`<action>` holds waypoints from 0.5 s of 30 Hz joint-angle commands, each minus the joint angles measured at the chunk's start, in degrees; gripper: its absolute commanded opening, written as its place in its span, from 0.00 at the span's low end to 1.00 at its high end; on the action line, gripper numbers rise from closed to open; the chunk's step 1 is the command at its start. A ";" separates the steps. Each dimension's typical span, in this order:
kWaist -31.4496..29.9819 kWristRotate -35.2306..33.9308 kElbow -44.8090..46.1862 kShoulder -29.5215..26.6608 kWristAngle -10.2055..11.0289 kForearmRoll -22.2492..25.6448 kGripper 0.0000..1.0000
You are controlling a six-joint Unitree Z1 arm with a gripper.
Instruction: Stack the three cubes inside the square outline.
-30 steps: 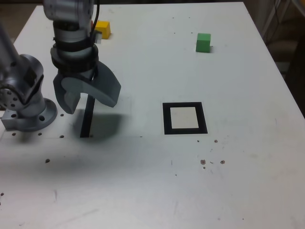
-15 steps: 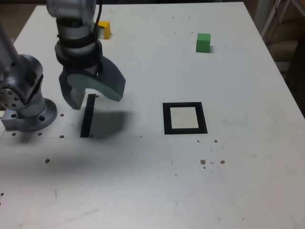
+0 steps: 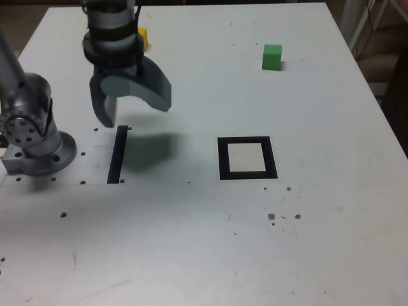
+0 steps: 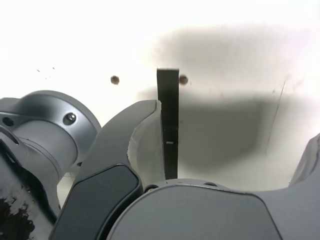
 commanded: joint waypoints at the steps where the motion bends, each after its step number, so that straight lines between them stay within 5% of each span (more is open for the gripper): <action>1: 2.58 1.95 -1.63 1.34 0.11 1.69 0.99; 15: 16.92 8.46 -11.29 6.85 0.09 5.16 0.99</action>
